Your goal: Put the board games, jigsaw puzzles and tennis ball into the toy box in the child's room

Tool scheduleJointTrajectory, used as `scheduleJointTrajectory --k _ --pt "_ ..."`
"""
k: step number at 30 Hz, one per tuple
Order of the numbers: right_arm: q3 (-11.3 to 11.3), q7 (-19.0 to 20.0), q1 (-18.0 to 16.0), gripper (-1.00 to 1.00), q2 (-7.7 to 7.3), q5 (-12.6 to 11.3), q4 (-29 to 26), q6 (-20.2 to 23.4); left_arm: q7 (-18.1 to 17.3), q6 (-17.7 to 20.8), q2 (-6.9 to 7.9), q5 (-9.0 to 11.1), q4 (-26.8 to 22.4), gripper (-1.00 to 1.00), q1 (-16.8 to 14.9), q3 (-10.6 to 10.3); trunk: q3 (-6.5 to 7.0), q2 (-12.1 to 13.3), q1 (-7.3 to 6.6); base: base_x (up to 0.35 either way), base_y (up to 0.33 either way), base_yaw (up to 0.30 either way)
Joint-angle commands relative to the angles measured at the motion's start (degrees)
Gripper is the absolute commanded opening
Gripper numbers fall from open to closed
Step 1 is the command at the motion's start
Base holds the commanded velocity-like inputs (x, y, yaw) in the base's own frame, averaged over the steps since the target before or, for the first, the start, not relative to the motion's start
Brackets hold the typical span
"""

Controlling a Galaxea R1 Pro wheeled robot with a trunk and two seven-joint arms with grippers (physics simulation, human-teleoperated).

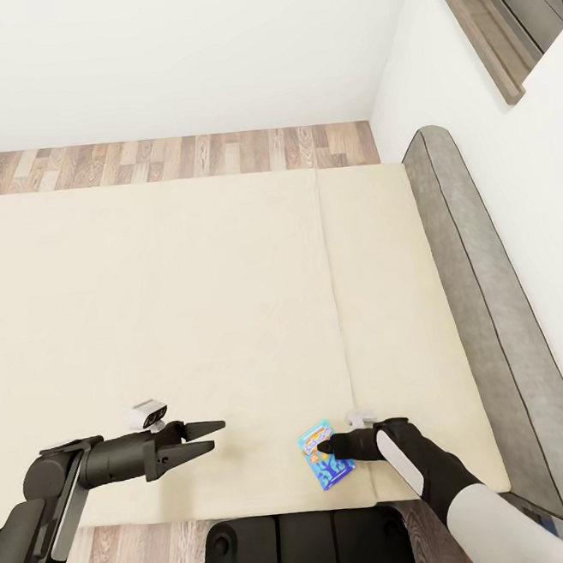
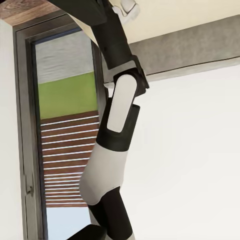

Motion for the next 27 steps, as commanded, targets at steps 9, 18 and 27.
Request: scheduleJointTrajectory --k 9,18,27 --pt "-0.37 0.21 0.06 1.0 -0.1 0.07 -0.11 0.04 -0.21 0.61 -0.02 -0.03 -0.02 1.0 -0.02 -0.05 -0.12 -0.09 0.03 0.0 0.0 0.0" --pt "-0.53 0.22 0.14 1.0 -0.27 -0.07 -0.1 -0.05 -0.21 0.61 -0.03 -0.03 -0.02 1.0 -0.02 -0.05 -0.56 -0.09 0.03 0.0 0.0 0.0" --pt "-0.51 0.23 0.16 1.0 -0.1 0.06 -0.1 -0.25 -0.21 0.61 -0.03 -0.06 -0.02 1.0 -0.02 -0.02 -0.63 -0.09 0.03 0.0 0.0 0.0"
